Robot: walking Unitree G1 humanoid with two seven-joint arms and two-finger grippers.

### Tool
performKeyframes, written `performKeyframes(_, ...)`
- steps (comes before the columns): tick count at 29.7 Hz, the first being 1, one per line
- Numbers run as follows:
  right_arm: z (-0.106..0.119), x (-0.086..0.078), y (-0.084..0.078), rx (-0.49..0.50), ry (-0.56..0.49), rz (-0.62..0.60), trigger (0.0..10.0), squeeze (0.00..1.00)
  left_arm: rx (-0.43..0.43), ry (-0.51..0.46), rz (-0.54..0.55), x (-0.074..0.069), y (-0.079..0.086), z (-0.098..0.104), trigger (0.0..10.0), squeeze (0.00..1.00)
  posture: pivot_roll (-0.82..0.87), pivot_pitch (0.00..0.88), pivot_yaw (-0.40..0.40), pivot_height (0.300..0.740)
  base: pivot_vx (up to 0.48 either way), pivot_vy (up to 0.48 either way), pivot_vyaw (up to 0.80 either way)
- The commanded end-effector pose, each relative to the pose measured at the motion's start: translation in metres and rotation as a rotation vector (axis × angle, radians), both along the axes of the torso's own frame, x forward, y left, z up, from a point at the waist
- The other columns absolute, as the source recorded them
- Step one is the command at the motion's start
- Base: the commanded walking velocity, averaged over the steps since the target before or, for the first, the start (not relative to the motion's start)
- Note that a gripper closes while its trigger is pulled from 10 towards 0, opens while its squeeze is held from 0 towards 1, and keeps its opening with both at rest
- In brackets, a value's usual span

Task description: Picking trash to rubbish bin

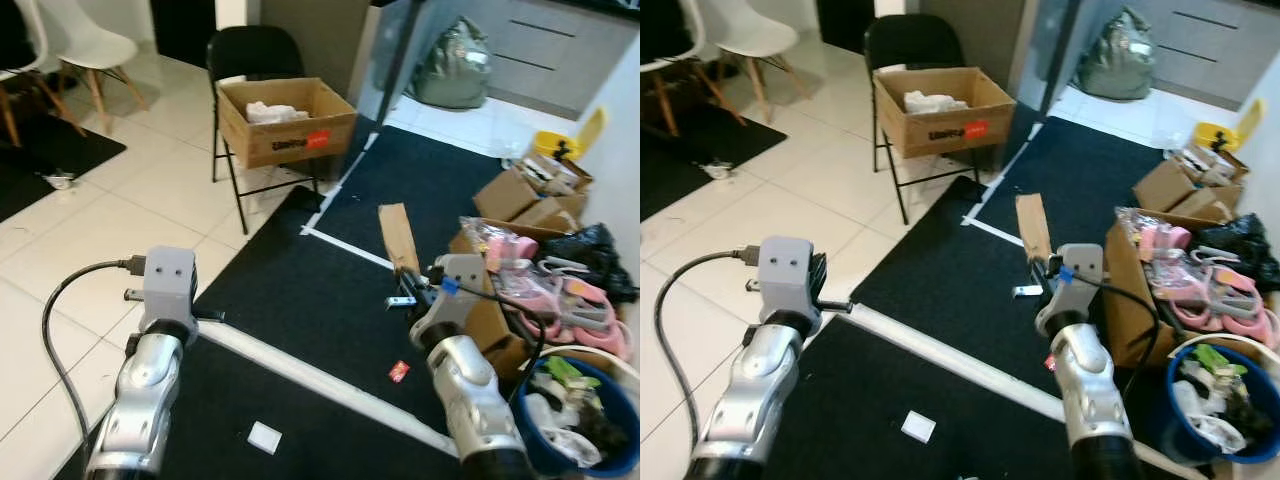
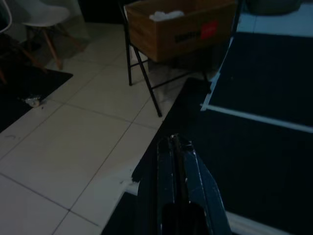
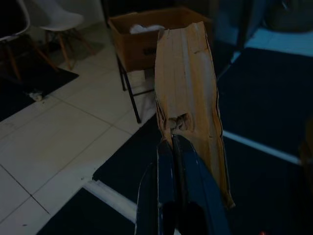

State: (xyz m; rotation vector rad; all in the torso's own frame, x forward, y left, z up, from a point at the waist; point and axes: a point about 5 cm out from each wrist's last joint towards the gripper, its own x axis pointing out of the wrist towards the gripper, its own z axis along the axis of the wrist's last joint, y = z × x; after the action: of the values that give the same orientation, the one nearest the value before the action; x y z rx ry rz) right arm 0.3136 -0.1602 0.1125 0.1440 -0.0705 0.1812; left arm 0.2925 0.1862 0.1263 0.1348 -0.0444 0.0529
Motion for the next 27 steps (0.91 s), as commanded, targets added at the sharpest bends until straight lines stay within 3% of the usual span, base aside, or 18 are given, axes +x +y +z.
performKeyframes(1,-0.001,-0.001,-0.004,-0.006,0.006,-0.01,10.0,0.0,0.008,0.001,-0.015,-0.001,-0.004,-0.001,10.0,0.0,0.02,0.127,-0.06,0.74,0.0,0.0,-0.63)
performKeyframes(13,0.0,-0.001,0.003,0.001,-0.013,0.036,10.0,0.0,0.021,-0.006,-0.033,0.001,-0.007,0.003,10.0,0.0,0.04,0.126,-0.042,0.74,0.0,0.0,-0.14)
performKeyframes(21,-0.007,-0.005,0.009,0.039,-0.008,0.025,10.0,0.0,0.048,-0.005,-0.088,0.011,-0.004,0.011,10.0,0.0,0.08,0.113,0.06,0.74,0.0,0.0,0.0)
performKeyframes(27,-0.013,-0.011,0.008,0.052,0.005,0.008,10.0,0.0,0.039,0.001,-0.099,0.015,-0.002,0.012,10.0,0.0,0.07,0.111,0.085,0.74,0.0,0.0,0.0)
